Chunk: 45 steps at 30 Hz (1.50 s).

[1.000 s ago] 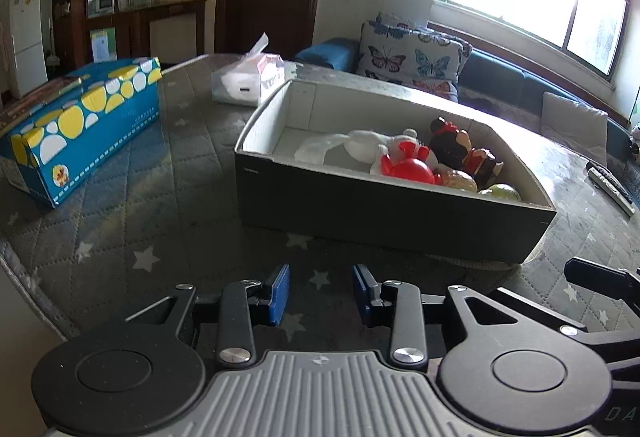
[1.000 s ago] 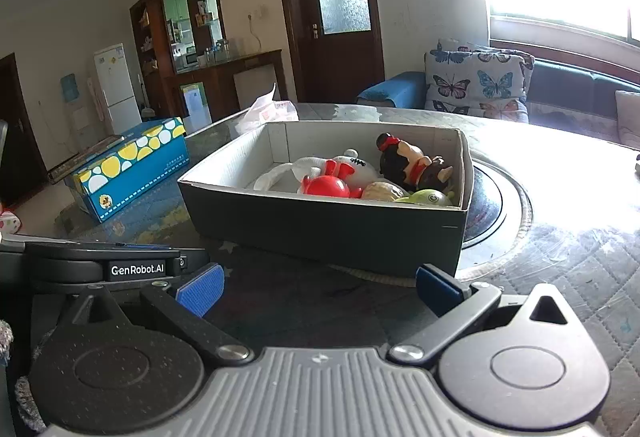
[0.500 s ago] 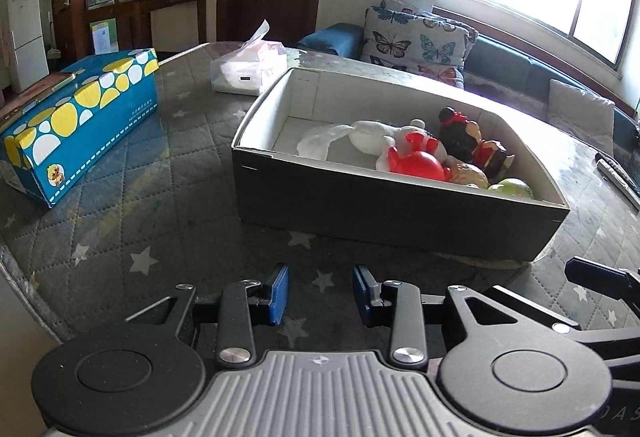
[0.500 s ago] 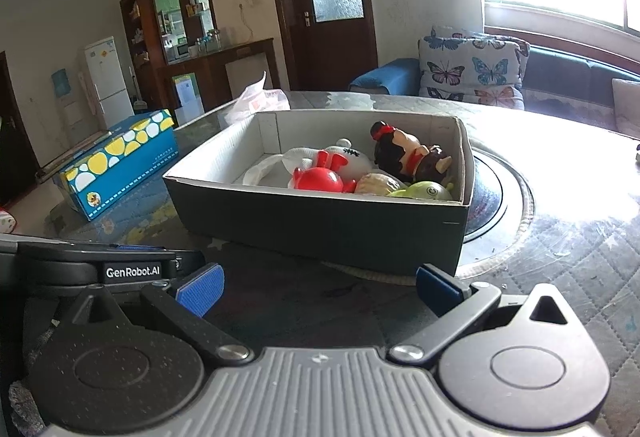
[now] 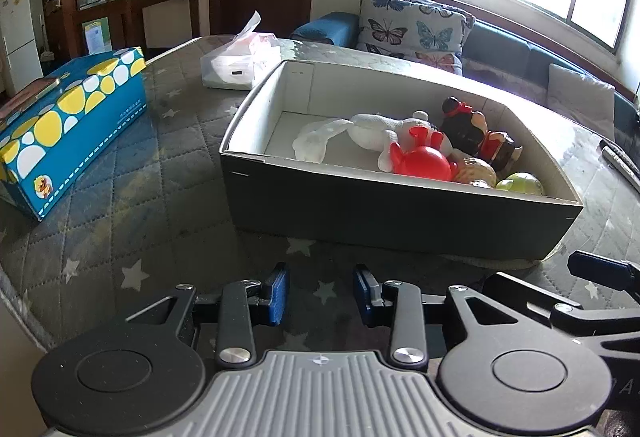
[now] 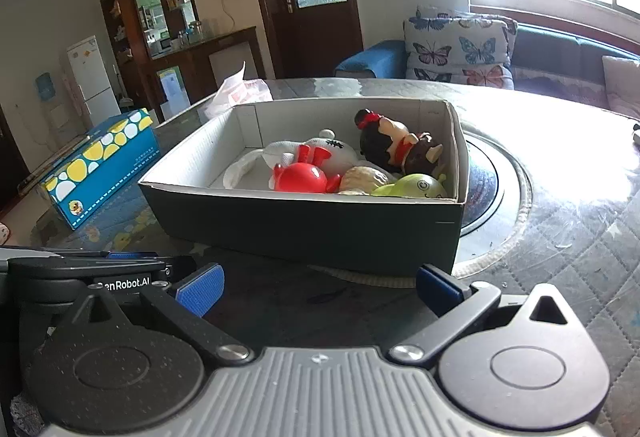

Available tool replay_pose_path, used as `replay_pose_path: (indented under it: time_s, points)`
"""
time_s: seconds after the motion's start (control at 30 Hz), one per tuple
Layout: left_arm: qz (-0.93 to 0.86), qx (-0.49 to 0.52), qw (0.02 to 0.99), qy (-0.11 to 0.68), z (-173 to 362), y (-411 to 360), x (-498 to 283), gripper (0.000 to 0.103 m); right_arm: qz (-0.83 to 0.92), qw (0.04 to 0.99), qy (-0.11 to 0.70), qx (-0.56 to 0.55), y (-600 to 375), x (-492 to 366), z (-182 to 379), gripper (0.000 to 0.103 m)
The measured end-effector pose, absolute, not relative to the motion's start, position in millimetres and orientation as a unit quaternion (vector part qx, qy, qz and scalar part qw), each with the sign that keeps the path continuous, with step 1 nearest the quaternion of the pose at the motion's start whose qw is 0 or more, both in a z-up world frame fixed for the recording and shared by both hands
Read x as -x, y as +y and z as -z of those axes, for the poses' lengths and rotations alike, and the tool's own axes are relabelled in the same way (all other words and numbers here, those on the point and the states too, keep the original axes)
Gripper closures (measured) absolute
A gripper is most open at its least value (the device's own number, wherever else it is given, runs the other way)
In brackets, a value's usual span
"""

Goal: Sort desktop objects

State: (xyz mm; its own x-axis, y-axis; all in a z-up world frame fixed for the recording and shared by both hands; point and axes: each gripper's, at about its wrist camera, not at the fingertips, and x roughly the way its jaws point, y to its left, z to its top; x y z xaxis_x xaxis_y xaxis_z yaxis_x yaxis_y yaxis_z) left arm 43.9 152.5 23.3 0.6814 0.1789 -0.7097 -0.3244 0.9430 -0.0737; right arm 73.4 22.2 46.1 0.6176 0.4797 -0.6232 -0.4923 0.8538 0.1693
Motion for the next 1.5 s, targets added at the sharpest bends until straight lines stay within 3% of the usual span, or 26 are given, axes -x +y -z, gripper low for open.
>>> replay_pose_path:
  time_s: [1.5]
  points:
    - [-0.126,0.06,0.901,0.41,-11.6,151.8,-91.3,0.066,-0.233,0.889,0.393,0.007,29.1,-118.4,-25.3,0.0]
